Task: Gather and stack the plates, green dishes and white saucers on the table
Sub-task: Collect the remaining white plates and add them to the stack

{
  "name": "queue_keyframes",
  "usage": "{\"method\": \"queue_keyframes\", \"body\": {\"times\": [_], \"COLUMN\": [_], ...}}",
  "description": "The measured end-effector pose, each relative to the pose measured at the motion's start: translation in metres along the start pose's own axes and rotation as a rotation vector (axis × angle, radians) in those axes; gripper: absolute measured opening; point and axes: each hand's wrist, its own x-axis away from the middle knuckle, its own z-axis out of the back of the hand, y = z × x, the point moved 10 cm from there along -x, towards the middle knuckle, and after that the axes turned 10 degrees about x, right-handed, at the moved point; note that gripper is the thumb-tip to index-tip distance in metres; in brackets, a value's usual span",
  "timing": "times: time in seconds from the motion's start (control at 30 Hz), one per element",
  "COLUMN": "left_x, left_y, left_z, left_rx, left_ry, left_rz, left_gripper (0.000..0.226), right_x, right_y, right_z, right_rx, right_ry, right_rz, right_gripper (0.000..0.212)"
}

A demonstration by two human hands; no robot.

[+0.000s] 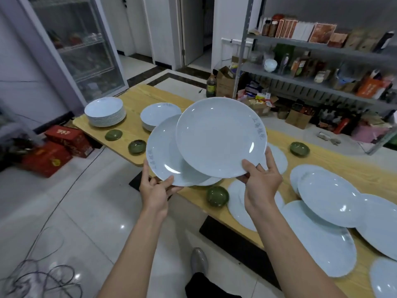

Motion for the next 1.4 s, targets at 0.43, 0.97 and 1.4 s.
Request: {"method": "queue_keyframes", "body": {"times": [0.43,0.97,1.4], "left_x": [-0.159,-0.362,-0.485], "left_y": [0.037,0.075,0.073], "left_z": [0.005,0.026,0.022], "left_rx": [0.003,-0.102,-0.285], "left_ry": [0.084,-0.006,-0.172], "left_rz": [-0.013,0.155,0.308], "left_gripper": [0.097,0.099,0.098], "right_x": [-0.111,-0.173,-0.187], "right_y": [0.049,0.129,0.158], "right_z": [-0.148,-0.291,-0.340], "right_rx": [0.037,0.048,-0.006], "right_ry": [-0.090,0.101,0.352], "right_rz": [-0.060,-0.058,-0.010], "right_gripper": [0.077,0.079,0.076]}}
